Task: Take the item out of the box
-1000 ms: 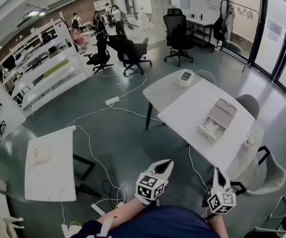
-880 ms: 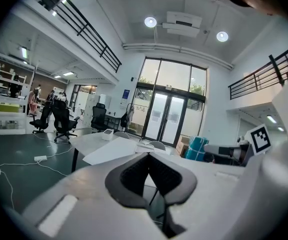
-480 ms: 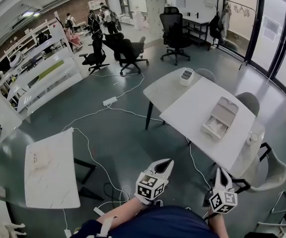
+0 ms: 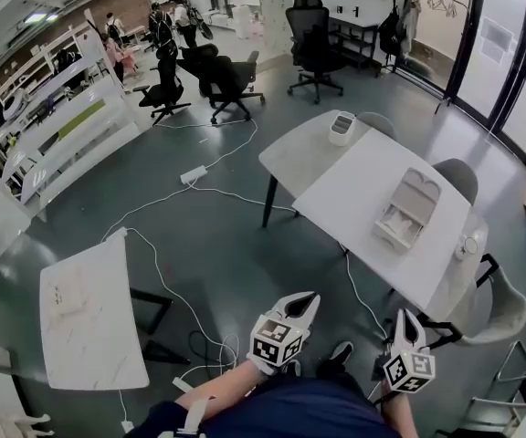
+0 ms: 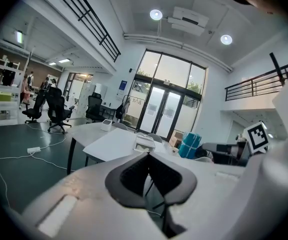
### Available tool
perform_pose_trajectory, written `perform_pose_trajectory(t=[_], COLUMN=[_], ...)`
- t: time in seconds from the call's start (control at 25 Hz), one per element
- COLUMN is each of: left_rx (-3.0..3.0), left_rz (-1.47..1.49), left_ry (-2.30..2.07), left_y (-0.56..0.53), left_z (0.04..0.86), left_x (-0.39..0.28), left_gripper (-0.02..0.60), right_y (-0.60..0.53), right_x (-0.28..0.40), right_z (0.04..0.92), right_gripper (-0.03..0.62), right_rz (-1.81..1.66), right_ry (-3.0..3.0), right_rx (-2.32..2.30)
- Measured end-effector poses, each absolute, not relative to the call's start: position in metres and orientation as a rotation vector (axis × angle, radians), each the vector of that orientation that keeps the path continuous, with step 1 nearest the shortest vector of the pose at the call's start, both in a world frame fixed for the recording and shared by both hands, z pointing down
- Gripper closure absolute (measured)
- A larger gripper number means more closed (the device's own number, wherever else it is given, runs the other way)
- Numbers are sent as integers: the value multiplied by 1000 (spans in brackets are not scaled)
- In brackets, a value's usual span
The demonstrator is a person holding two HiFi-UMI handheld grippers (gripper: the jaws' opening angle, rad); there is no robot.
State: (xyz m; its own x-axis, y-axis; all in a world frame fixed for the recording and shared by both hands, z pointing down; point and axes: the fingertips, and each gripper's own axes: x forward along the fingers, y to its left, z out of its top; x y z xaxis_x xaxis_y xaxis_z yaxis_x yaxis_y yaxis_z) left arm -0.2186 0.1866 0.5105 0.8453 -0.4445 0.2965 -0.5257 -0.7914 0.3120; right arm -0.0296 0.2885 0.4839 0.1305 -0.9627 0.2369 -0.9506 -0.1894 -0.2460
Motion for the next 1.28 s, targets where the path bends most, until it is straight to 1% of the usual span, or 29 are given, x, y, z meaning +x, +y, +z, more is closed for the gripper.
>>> perform_pose_trajectory(t=[0.4, 0.76, 1.28], left_rx=[2575, 2572, 2578], left_rz=[341, 355, 399], left_ry=[-796, -855, -877], left_y=[146, 106, 75], left_z=[523, 511, 510], left_x=[-190, -121, -35], left_gripper=[580, 580, 580], right_y=[219, 159, 123], right_x=[0, 64, 138], right_z=[494, 491, 506], right_gripper=[592, 592, 592], right_rz=[-601, -614, -686], right_ry=[2062, 2130, 2155], right_rx=[-2224, -2134, -2071])
